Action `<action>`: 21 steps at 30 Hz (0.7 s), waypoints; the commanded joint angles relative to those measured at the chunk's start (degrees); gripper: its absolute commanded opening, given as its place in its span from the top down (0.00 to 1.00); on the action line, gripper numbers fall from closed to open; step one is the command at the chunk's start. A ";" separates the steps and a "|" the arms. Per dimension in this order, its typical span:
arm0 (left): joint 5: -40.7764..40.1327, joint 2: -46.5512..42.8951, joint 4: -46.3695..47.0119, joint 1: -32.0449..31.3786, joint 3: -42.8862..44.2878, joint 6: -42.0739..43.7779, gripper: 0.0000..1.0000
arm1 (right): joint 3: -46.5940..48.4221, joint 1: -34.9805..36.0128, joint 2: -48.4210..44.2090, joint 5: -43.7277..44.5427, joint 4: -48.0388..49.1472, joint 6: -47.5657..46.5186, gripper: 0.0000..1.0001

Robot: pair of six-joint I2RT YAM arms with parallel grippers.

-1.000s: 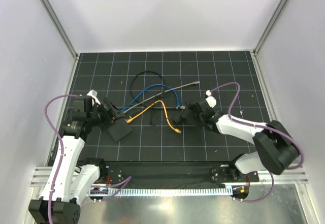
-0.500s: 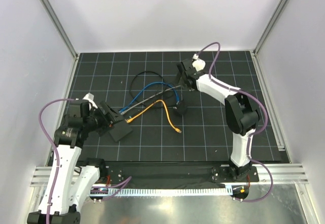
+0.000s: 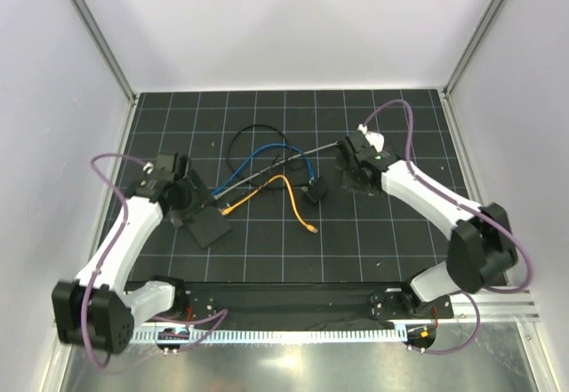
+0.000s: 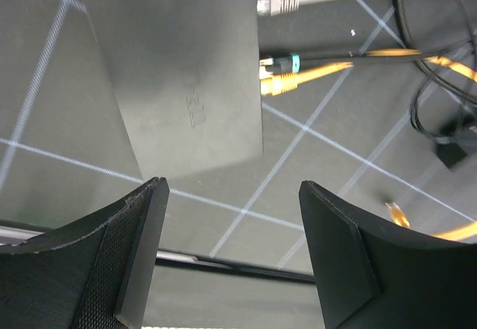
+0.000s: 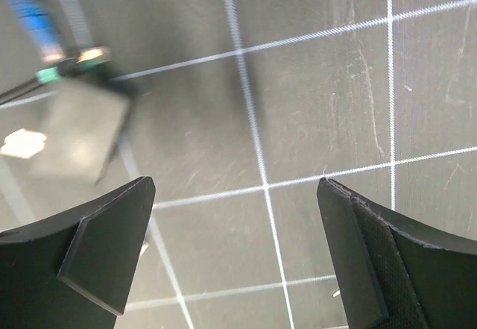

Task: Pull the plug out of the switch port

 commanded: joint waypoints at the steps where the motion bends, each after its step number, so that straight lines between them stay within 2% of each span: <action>1: -13.28 5.25 -0.01 -4.59 6.33 -1.80 0.24 | 0.76 1.94 -6.59 -4.19 1.01 -4.16 0.00; 5: -17.96 12.89 -2.12 -6.88 10.81 -2.77 0.27 | 4.18 7.82 -12.57 -6.55 -0.04 -8.55 0.01; 7: -20.50 15.81 -3.17 -8.20 13.35 -2.68 0.28 | 5.50 12.04 -16.00 -11.55 2.06 -10.75 0.01; 8: -21.04 18.87 -3.44 -8.38 14.06 -2.59 0.28 | 5.42 12.84 -16.97 -14.44 3.37 -11.10 0.01; 9: -21.31 20.21 -3.70 -8.47 14.68 -2.59 0.29 | 5.25 13.54 -17.85 -23.44 7.30 -11.19 0.02; 11: -22.10 23.36 -3.71 -8.82 16.00 -2.51 0.30 | 2.88 13.64 -19.26 -31.92 12.59 -10.59 0.05; 13: -22.54 24.87 -3.36 -9.00 16.53 -2.77 0.30 | 1.04 14.42 -17.52 -41.84 19.62 -8.23 0.08; 16: -23.68 25.58 -4.32 -9.09 17.58 -3.73 0.31 | 0.85 16.00 -11.30 -50.04 26.40 -6.63 0.12; 21: -29.12 18.83 -5.73 -8.91 17.24 -4.62 0.30 | 1.02 18.55 -1.52 -50.86 35.18 -6.01 0.11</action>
